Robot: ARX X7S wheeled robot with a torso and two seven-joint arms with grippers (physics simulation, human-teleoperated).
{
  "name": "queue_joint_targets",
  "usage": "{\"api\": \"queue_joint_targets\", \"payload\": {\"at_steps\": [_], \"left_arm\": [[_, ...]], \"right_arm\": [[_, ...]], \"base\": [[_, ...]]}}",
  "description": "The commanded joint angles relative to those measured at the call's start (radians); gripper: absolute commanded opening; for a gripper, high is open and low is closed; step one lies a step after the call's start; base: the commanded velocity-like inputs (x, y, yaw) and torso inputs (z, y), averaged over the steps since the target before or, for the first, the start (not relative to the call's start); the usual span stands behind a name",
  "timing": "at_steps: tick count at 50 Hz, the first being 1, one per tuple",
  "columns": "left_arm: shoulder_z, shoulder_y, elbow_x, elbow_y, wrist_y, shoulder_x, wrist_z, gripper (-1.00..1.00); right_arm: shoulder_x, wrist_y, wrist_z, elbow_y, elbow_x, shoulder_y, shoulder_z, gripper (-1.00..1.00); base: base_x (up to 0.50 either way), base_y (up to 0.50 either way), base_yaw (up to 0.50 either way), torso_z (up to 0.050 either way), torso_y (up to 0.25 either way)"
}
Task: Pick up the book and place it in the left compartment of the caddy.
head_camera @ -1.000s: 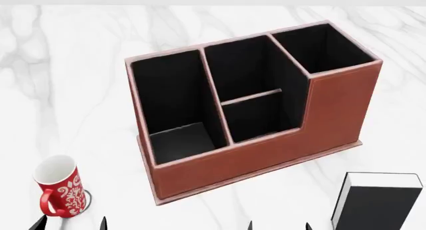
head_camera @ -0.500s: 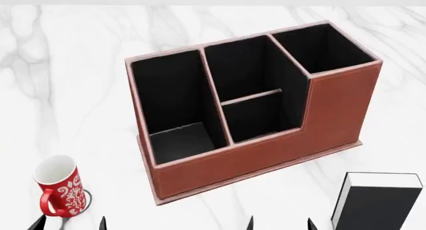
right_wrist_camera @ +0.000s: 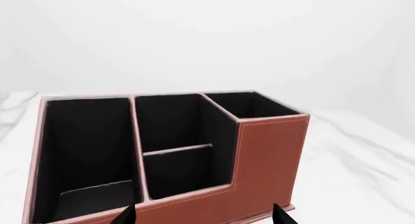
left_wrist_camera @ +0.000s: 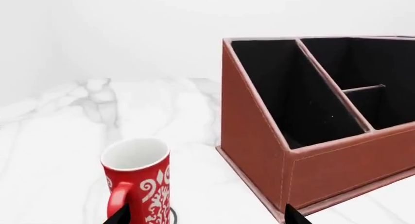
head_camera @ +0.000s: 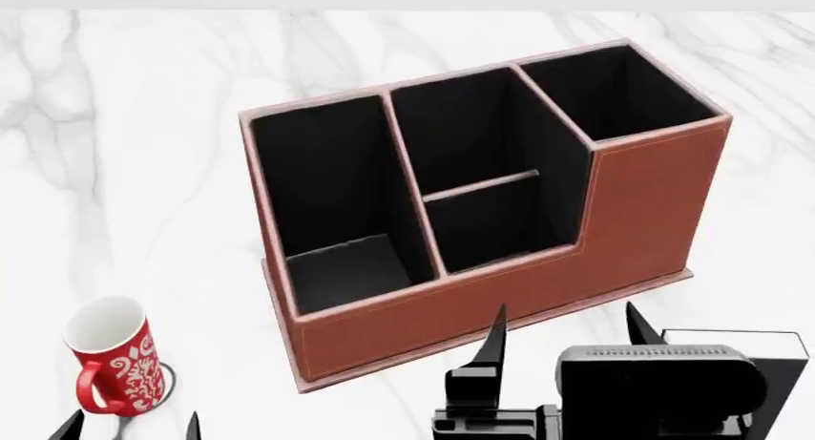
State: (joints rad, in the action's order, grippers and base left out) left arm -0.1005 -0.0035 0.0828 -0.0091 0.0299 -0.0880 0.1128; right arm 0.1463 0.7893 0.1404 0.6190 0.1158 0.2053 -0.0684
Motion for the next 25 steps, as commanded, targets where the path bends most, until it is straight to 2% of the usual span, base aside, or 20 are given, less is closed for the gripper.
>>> {"api": "queue_joint_targets", "payload": {"at_steps": [1, 16, 25], "left_arm": [[-0.015, -0.003, 0.012, -0.004, 0.005, -0.013, 0.016, 1.0], [-0.033, -0.003, 0.025, -0.003, 0.009, -0.027, 0.032, 1.0], [-0.042, -0.004, 0.032, -0.001, 0.01, -0.035, 0.039, 1.0]], "right_arm": [[0.02, 0.103, 0.022, 0.052, -0.005, 0.052, -0.023, 1.0], [0.021, 0.105, 0.011, 0.051, 0.032, 0.055, -0.004, 1.0], [0.03, 0.104, 0.014, 0.046, 0.032, 0.058, -0.018, 1.0]], "base": [[0.0, 0.0, 0.0, 0.0, 0.0], [0.0, 0.0, 0.0, 0.0, 0.0], [0.0, -0.44, 0.0, 0.0, 0.0]]}}
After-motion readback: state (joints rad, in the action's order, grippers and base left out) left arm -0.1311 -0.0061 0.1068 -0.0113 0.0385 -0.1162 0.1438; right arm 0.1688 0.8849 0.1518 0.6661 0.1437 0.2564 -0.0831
